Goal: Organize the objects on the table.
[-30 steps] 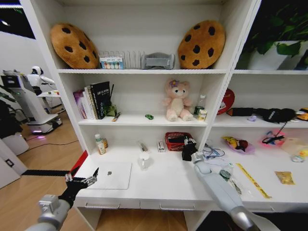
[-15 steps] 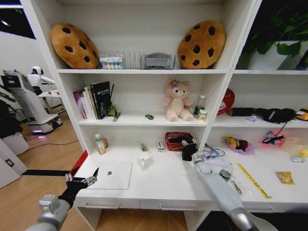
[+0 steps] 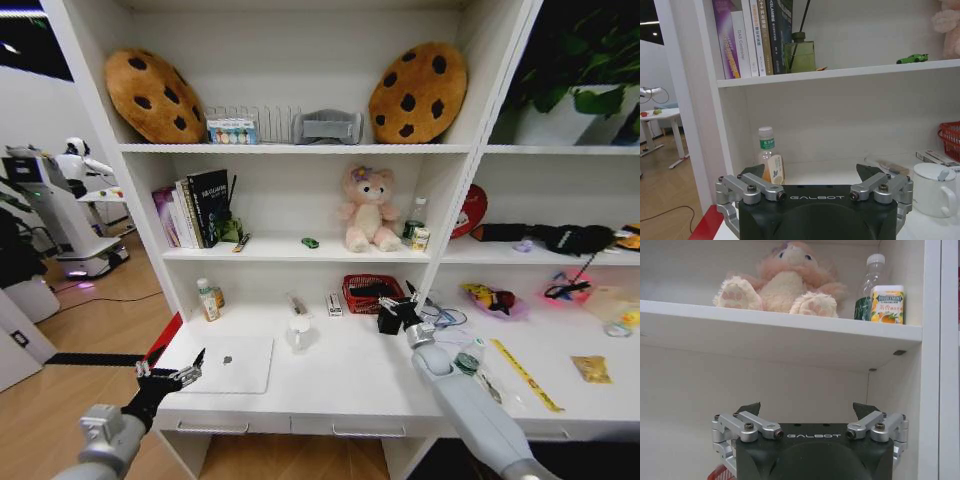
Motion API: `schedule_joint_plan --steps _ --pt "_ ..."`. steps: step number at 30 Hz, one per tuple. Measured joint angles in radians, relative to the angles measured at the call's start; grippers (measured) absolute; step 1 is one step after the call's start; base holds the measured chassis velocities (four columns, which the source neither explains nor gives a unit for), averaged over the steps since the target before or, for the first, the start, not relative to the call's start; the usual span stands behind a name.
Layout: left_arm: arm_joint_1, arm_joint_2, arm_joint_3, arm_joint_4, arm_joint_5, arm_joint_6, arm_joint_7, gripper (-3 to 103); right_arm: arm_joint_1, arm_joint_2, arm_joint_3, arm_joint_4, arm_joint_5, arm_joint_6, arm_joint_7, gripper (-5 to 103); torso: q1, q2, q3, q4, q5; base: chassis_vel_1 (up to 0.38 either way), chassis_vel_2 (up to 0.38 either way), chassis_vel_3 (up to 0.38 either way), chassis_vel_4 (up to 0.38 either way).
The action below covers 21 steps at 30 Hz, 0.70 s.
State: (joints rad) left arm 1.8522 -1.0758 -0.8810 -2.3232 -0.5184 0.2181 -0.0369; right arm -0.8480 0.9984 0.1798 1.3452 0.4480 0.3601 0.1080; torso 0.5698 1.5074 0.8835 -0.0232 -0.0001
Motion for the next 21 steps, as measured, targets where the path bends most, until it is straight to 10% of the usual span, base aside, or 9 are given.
schedule_joint_plan --steps 21 --pt "0.0 0.0 0.0 0.0 0.0 0.0 0.0 100 0.143 0.047 -0.111 -0.088 -0.084 -0.334 0.063 100 0.0 0.0 0.0 0.0001 0.0 0.0 0.0 0.0 0.0"
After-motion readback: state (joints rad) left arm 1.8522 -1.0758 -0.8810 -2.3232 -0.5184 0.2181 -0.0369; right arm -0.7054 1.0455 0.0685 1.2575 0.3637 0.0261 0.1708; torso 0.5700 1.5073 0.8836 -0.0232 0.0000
